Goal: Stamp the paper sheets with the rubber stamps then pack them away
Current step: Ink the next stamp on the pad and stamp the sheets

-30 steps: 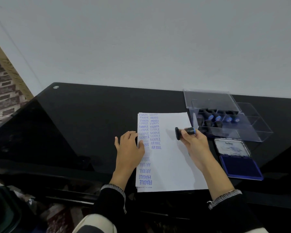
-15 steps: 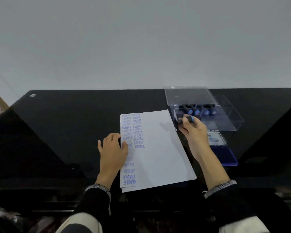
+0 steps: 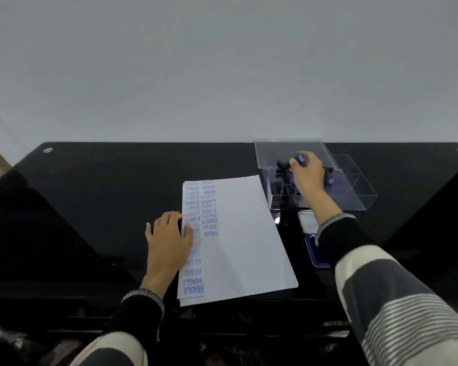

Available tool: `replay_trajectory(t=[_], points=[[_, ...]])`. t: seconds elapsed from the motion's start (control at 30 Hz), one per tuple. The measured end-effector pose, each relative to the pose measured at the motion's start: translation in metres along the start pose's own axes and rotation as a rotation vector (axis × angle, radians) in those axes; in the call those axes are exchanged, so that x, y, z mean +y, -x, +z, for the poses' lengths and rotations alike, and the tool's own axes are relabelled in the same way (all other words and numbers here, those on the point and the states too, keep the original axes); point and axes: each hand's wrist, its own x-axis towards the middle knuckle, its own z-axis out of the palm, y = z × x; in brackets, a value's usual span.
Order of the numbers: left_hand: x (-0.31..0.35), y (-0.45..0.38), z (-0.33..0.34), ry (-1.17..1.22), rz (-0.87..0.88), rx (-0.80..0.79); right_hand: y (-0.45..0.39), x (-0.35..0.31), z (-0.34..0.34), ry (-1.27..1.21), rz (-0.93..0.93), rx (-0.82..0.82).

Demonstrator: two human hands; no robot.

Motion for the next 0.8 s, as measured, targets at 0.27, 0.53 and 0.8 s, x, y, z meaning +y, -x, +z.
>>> replay_trajectory(t=[0.27,0.53,0.8], points=[[0.001,-0.001,0.002,-0.016,-0.012,0.007,-0.032,0.002,0.015,0.263,-0.081,-0.189],[-0.003,-0.003,0.003,-0.01,-0.015,0.015,-0.05,0.002,0.03,0.558,-0.084,-0.419],[-0.002,-0.002,0.003,-0.007,-0.014,0.011,-0.057,0.007,0.039,0.689,-0.047,-0.295]])
